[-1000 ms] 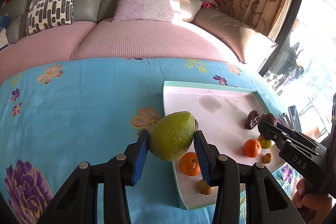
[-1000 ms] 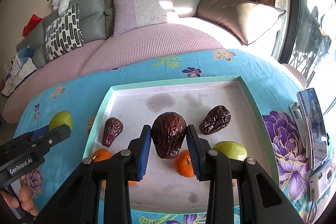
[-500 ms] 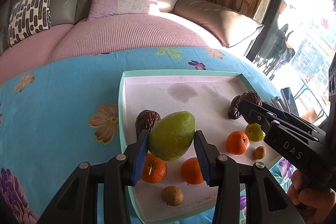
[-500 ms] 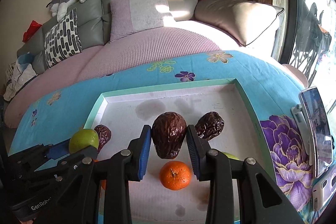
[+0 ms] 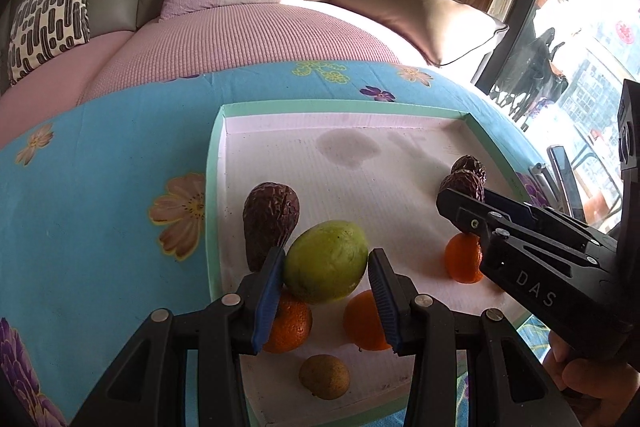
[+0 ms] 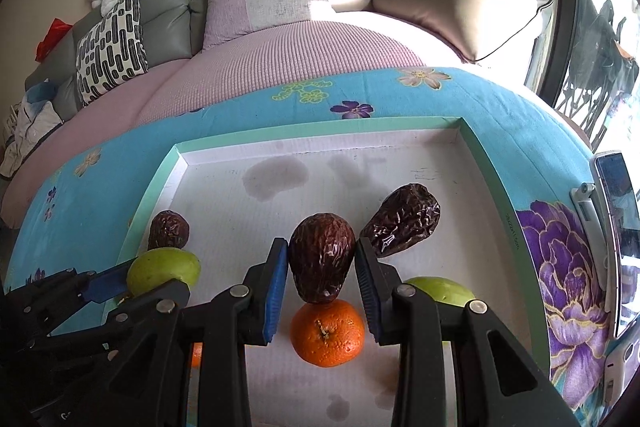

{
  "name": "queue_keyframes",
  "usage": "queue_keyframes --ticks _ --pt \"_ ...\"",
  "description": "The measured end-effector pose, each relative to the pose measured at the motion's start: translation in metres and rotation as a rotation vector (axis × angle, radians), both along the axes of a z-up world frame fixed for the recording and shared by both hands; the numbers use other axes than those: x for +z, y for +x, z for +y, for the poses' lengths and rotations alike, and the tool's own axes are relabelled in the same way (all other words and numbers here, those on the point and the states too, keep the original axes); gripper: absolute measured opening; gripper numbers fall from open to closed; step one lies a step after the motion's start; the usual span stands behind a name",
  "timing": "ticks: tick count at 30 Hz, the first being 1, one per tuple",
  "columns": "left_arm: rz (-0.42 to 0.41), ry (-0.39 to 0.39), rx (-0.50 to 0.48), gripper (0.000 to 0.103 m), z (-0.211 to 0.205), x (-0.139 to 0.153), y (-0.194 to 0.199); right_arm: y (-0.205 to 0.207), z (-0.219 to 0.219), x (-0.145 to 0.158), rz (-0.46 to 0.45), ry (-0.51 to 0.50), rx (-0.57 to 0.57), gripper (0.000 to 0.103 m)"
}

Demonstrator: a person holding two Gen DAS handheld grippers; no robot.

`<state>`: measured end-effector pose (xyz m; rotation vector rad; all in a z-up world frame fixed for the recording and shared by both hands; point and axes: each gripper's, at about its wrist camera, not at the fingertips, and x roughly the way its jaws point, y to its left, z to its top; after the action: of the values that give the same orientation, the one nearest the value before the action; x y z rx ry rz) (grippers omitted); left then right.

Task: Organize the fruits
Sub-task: 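Lower and release the pear in the tray with the left tool while the right tool releases the date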

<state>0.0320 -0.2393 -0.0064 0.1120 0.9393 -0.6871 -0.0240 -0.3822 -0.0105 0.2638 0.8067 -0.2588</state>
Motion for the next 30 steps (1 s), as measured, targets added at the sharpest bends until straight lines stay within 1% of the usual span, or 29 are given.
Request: queue_keyframes --ticks 11,17,24,27,28,29,30 --pt "-0.007 0.009 -0.004 0.044 -0.001 0.004 -0.002 0.002 -0.001 -0.009 0.038 -0.003 -0.003 0.036" --pt "-0.013 0.023 -0.025 0.044 0.000 0.007 -0.006 0.004 -0.001 -0.013 0.055 0.002 0.001 0.036" --pt "-0.039 0.005 -0.024 0.045 0.012 0.023 -0.011 0.005 0.001 -0.015 0.067 -0.008 0.008 0.036" --pt "-0.052 -0.005 -0.007 0.045 0.019 0.029 -0.010 0.005 0.002 -0.015 0.069 -0.012 0.008 0.036" --pt "-0.055 -0.006 0.004 0.046 0.022 0.031 -0.009 0.005 0.002 -0.015 0.070 -0.015 0.008 0.036" --pt "-0.058 -0.005 0.019 0.050 0.026 0.032 -0.008 0.005 0.002 -0.014 0.071 -0.018 0.007 0.036" --pt "-0.060 -0.002 0.038 0.058 0.029 0.033 -0.006 0.005 0.003 -0.014 0.070 -0.022 0.006 0.036"
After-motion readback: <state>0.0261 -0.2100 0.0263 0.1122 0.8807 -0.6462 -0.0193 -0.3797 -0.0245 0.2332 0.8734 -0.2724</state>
